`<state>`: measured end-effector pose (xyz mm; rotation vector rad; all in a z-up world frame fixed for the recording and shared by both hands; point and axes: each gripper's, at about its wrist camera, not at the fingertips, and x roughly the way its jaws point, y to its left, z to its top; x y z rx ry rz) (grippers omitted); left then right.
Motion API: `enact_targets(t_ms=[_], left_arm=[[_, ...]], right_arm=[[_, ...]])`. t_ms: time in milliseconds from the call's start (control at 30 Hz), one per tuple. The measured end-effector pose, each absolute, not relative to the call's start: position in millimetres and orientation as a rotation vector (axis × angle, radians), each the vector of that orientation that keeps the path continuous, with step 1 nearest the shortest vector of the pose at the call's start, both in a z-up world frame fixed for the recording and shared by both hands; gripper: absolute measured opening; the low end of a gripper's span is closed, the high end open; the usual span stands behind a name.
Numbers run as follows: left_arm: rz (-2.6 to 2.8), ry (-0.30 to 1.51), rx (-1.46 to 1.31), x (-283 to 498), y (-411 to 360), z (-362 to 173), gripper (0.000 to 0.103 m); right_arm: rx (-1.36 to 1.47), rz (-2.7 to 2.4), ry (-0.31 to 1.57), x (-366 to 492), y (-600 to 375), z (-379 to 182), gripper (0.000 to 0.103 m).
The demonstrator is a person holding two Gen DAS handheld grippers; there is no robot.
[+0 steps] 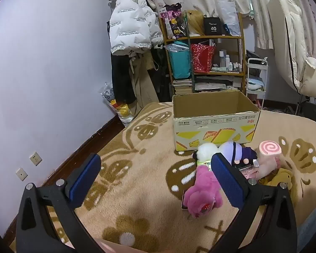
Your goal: Organize soft objects
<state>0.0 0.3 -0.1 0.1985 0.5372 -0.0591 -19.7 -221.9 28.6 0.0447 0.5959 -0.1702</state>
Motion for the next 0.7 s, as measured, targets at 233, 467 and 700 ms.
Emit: enact_targets(t_ms=[233,467,700], left_arm=[[-0.058,0.538,0.209,-0.2,1.4,0.3,0.103],[-0.037,0.545,0.186,3.1,3.8,-3.5,0.103],[-0.034,0.55,0.182,5.3,6.5,-1.8,0.103]], right_arm=[[0.051,-0.163,0.592,-20.3,-221.9,28.9,0.103],[0.057,-0.165,0.597,-19.5,-222.1,28.3,0.103],[0.057,-0.165,0.595,-20.6,-221.8,28.9,0.103]])
